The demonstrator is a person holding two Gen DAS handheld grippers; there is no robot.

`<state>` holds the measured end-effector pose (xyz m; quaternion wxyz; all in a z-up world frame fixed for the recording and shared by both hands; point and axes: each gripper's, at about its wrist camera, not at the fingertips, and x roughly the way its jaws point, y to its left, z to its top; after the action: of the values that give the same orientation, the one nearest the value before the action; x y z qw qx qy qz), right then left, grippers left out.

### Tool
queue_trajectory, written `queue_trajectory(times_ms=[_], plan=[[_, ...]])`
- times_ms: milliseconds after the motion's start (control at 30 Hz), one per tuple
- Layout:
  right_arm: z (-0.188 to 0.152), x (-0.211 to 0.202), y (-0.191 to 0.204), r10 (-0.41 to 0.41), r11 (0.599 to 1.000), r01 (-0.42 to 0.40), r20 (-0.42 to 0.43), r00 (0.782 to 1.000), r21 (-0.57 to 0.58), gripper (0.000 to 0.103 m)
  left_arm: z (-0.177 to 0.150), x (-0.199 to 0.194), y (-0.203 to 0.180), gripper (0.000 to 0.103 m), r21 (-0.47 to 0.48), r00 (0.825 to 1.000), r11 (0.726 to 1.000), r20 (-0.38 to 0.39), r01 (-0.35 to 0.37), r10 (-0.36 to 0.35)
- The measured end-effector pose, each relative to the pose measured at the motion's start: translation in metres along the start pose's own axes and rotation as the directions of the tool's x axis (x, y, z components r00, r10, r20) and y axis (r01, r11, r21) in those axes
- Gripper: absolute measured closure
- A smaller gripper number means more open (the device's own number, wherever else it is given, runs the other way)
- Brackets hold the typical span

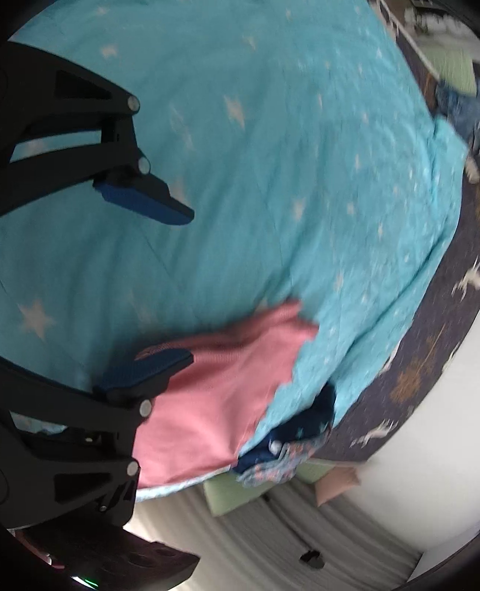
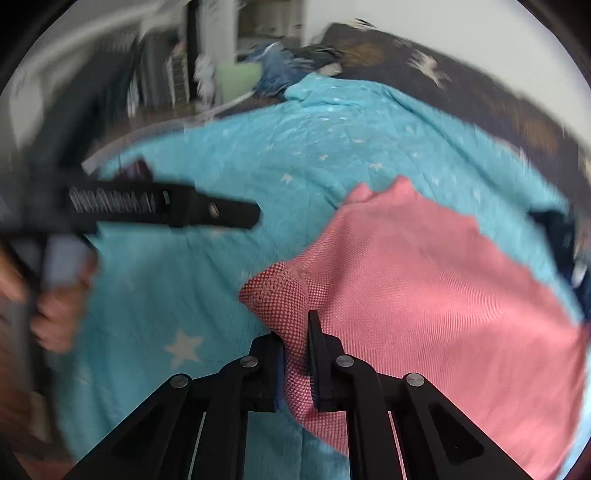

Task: Fold small clothes
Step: 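Grasp the pink sweater's edge with the right gripper, then lift and fold the edge over with the right gripper while the left gripper holds the other side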

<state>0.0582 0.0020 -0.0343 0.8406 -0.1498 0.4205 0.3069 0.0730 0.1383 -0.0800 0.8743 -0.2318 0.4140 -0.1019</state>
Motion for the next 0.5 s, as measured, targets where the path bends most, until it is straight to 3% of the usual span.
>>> queue_trajectory(times_ms=[100,200,333,400,500], plan=[[0.001,-0.017,-0.030,0.089,0.982,-0.094,0.039,0.995,0.167,0.094,0.012,0.023,-0.015,0.029,-0.015,0.993,0.995,-0.056,0.103,-0.104],[0.000,-0.022,-0.047,0.117,0.964,-0.124,0.042,0.992,0.237,0.094,0.027,0.047,-0.024,0.026,-0.059,0.973,0.977,-0.097,0.204,-0.209],[-0.002,-0.024,-0.049,0.137,0.955,-0.145,0.048,0.989,0.258,0.094,0.044,0.081,-0.024,0.028,-0.117,0.958,0.966,-0.146,0.232,-0.248],[-0.001,-0.024,-0.046,0.138,0.957,-0.147,0.052,0.989,0.249,0.094,0.053,0.092,-0.025,0.061,-0.103,0.963,0.972,-0.150,0.211,-0.225],[-0.002,-0.024,-0.044,0.146,0.957,-0.155,0.054,0.988,0.245,0.094,0.064,0.101,-0.025,0.081,-0.122,0.967,0.979,-0.176,0.165,-0.185]])
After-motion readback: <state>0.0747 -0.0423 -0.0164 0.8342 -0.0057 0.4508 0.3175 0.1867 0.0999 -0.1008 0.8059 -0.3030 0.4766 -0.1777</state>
